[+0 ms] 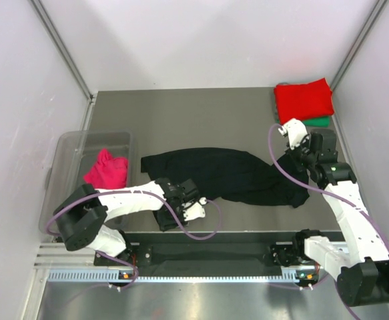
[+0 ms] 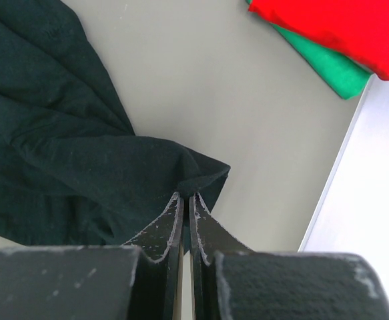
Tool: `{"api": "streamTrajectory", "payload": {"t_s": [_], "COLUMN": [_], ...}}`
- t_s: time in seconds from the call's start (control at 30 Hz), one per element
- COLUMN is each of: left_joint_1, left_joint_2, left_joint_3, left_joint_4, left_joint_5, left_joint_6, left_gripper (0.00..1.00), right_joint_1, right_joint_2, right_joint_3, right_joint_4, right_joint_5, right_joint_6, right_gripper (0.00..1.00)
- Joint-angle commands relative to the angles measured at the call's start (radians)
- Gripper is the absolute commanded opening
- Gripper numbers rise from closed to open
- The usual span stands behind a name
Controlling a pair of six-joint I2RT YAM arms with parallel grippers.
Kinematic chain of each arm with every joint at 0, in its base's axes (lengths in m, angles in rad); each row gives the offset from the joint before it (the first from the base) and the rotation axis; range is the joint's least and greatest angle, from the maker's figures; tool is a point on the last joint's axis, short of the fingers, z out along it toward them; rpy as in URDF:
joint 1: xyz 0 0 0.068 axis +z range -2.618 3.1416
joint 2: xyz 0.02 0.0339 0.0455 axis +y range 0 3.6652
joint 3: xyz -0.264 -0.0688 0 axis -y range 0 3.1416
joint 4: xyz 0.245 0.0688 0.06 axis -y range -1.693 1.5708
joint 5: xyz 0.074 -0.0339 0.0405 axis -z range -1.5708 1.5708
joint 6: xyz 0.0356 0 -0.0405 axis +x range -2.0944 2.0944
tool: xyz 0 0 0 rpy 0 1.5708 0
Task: Fold and stack the t-shirts
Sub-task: Flatten the tshirt out
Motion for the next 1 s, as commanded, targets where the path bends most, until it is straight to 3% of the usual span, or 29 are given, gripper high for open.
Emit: {"api": "streamTrajectory", "payload": {"t_s": [0.0,0.43,0.5,0.7,0.87,0.97], "left_joint_1": [-0.008,-0.031,-0.033,-0.033,-0.031,-0.028], "left_joint_2": [0.011,0.077,0.080,0.074,0.018,-0.082], "left_joint_3": [-0.004,-0.004,-0.006,-0.003,0.023,0.074], "left_joint_4": [0.025,0.034,0.033,0.030,-0.004,-0.053], "left_joint_5": [-0.003,-0.003,-0.003,0.009,-0.003,-0.133], "left_joint_6": [-0.018,-0.021,-0.022,-0.012,-0.010,0.037], "left_gripper": [0.52,0.51,0.47,0.00,0.00,0.00], "right_joint_1": [-0.007,-0.006,-0.006,-0.007,-0.007,-0.007], "right_joint_2": [-0.001,0.008,0.010,0.005,-0.005,-0.012], "right_joint_3": [0.052,0.038,0.038,0.030,0.030,0.093], "right_joint_4": [0.040,0.063,0.066,0.073,0.072,0.067], "right_joint_5": [-0.010,-0.013,-0.016,-0.014,0.004,0.032], "right_joint_6": [0.005,0.011,0.014,0.015,0.002,-0.011], "right_gripper": [0.00,0.00,0.00,0.00,0.00,0.00]}}
